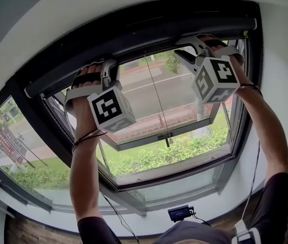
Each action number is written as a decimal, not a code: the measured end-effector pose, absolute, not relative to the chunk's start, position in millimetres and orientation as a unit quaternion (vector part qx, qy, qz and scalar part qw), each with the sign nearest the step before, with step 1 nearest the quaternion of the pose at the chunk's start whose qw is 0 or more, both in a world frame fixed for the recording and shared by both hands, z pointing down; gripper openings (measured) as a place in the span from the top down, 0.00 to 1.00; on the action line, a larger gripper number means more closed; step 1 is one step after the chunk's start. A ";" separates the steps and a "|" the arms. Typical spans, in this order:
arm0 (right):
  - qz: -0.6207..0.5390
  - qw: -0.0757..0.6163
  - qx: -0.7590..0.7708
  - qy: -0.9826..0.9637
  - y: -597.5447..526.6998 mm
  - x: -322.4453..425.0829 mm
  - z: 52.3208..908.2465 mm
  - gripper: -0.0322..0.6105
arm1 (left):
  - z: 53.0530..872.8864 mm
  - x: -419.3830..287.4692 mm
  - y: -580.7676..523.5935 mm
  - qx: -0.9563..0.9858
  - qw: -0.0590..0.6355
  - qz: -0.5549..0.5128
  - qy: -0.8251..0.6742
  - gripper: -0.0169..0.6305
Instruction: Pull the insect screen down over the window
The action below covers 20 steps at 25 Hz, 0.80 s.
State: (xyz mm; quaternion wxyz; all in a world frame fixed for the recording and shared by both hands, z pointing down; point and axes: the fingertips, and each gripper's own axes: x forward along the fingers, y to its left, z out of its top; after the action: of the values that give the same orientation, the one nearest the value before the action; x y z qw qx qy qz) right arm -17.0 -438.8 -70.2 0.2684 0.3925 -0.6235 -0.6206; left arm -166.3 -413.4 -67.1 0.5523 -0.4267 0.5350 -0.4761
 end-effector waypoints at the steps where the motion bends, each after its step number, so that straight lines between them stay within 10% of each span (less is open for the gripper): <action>1: -0.624 0.269 0.399 -0.616 -440.7 -17.8 -72.8 0.86 | -66.9 -166.6 -413.9 -0.425 0.553 -0.477 0.535 0.94; 20: -0.614 0.377 0.367 -0.589 -453.5 -11.2 -65.6 0.92 | -64.2 -156.6 -417.9 -0.461 0.507 -0.506 0.523 0.94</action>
State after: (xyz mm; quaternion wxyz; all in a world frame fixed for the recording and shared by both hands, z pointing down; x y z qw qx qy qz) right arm -11.2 -453.5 -65.6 0.3767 0.3666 -0.5891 -0.6138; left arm -156.6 -417.9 -64.2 0.5075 -0.4615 0.5228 -0.5062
